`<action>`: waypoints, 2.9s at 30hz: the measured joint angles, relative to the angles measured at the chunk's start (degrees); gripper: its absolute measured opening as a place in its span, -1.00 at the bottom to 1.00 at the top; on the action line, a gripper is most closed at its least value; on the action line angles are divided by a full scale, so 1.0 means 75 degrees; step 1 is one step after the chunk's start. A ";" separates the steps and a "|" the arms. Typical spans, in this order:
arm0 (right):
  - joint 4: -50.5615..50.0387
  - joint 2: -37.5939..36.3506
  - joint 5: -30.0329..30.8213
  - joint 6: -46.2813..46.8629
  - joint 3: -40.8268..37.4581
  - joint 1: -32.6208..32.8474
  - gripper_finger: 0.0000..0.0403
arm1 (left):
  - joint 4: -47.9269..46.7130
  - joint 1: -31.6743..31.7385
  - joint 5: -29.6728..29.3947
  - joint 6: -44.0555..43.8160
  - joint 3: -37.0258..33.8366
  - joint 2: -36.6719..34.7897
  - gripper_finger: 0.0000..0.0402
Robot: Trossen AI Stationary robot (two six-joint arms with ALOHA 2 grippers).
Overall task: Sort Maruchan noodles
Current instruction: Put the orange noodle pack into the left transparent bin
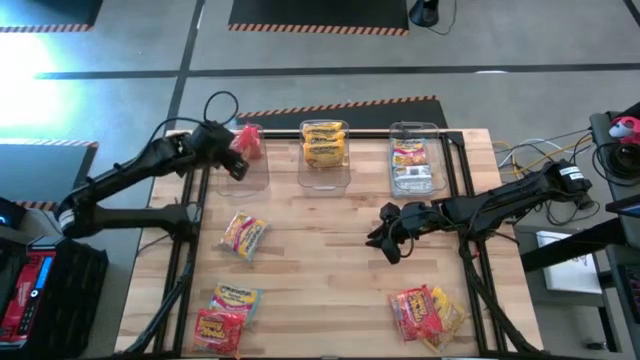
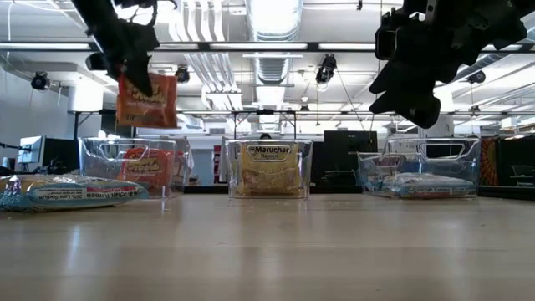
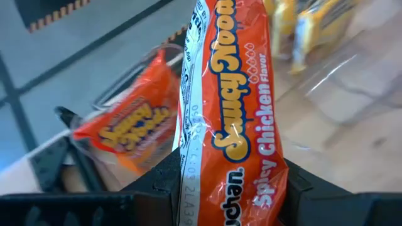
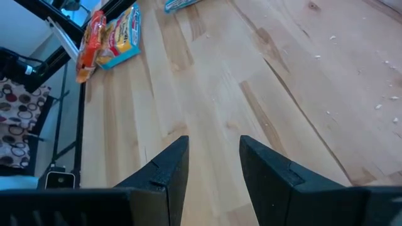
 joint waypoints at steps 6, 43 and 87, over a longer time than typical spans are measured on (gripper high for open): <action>-0.0001 0.0000 0.0000 -0.0035 0.0000 0.0000 -0.34 | 0.0527 0.1015 0.0538 0.1537 -0.0484 0.0268 -0.38; -0.0001 0.0000 0.0000 -0.0044 -0.0003 0.0000 -0.34 | 0.3410 0.2192 0.2465 0.5086 -0.2438 0.0989 -0.35; -0.0001 0.0000 0.0001 -0.0044 -0.0003 -0.0002 -0.34 | 0.2671 0.3616 0.2747 0.3503 -0.1414 0.0400 -0.02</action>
